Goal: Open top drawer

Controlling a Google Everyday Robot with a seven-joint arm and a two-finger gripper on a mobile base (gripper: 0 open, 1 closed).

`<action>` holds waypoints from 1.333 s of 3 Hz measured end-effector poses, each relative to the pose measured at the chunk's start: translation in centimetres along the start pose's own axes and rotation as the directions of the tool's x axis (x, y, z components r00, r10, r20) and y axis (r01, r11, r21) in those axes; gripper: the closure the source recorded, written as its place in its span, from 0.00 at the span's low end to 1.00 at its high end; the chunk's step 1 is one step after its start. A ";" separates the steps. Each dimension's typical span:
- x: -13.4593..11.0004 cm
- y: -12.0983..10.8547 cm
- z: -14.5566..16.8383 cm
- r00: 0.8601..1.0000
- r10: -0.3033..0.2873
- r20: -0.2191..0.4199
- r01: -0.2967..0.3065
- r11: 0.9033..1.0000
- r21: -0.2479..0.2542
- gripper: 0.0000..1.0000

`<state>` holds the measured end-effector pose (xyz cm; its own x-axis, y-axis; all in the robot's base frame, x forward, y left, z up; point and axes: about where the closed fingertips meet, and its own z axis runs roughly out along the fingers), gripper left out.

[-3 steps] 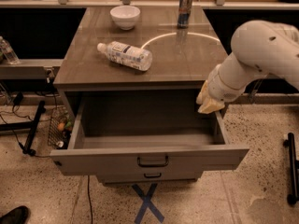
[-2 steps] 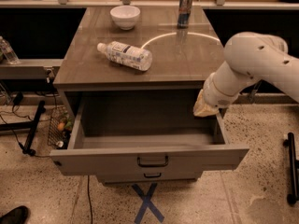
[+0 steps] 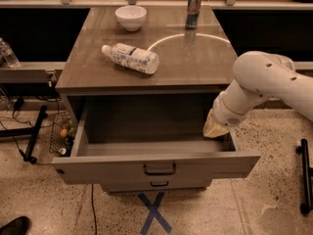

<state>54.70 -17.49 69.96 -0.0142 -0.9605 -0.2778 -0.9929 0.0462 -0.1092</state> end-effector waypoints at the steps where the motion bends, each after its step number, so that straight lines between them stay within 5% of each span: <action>1: 1.9 3.0 0.9 0.999 0.048 -0.021 -0.049 0.997 -0.059 1.00; 3: 5.6 9.5 0.5 0.989 0.110 -0.098 -0.125 0.978 -0.166 1.00; 4: 5.2 9.2 0.4 0.991 0.100 -0.087 -0.113 0.981 -0.160 1.00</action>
Offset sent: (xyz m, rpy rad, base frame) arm -0.0753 -0.0404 -0.0297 -0.0490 0.1667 -0.0768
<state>45.57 -21.94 67.16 -0.1240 -0.9713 -0.2029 -0.9909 0.1103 0.0775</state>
